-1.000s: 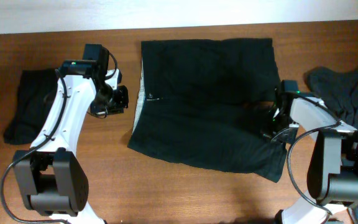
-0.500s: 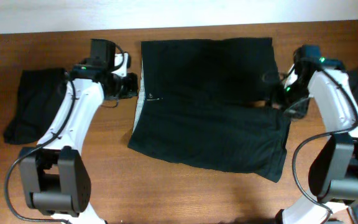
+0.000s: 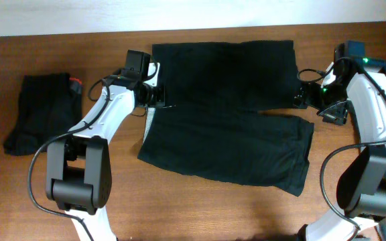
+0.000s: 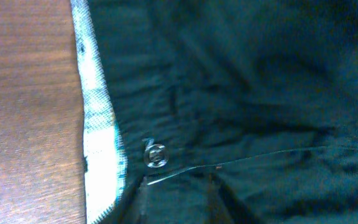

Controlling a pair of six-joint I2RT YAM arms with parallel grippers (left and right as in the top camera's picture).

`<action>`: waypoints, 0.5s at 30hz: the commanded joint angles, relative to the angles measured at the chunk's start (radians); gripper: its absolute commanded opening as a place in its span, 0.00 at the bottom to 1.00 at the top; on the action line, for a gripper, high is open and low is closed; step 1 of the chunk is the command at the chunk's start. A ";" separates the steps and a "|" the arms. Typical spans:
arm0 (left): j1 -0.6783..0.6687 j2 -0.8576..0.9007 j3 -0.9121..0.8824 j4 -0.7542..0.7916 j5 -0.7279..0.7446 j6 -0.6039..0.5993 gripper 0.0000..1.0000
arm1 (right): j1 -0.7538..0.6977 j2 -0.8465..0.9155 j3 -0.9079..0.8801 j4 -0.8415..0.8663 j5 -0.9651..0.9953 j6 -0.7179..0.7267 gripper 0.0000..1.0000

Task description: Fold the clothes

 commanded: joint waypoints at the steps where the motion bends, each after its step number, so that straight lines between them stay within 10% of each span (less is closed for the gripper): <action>1: 0.011 0.006 -0.005 0.000 -0.034 0.007 0.35 | 0.000 0.002 0.010 0.000 -0.002 0.001 0.99; 15: 0.016 0.131 -0.005 -0.005 -0.026 0.006 0.36 | 0.000 0.002 0.010 0.000 -0.002 0.001 0.99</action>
